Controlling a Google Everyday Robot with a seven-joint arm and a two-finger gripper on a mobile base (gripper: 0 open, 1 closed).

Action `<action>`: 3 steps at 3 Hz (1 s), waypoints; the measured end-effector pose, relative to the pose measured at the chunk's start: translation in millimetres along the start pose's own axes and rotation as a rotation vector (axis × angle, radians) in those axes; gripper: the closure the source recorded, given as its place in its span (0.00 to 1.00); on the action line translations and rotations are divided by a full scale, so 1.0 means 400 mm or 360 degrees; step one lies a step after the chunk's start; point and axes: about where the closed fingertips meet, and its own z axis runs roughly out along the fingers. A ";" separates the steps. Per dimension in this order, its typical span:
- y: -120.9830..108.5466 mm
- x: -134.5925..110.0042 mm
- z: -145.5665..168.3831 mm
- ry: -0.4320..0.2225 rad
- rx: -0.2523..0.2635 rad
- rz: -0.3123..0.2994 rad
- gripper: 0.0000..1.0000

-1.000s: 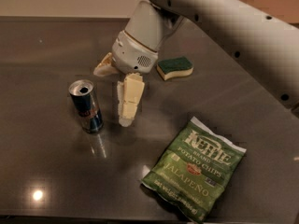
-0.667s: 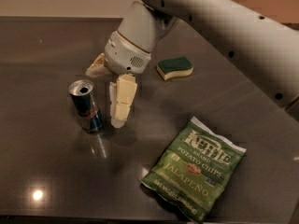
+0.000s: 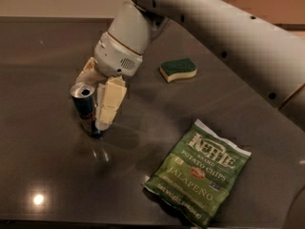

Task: Pick redbull can

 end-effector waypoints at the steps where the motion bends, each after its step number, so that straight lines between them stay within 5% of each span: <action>1: 0.000 -0.015 0.012 -0.0020 -0.0028 -0.0014 0.39; 3: -0.010 -0.044 -0.028 -0.0047 -0.0037 -0.0016 0.86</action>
Offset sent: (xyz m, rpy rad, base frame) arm -0.0028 0.0089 0.0063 0.0116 0.0442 0.0346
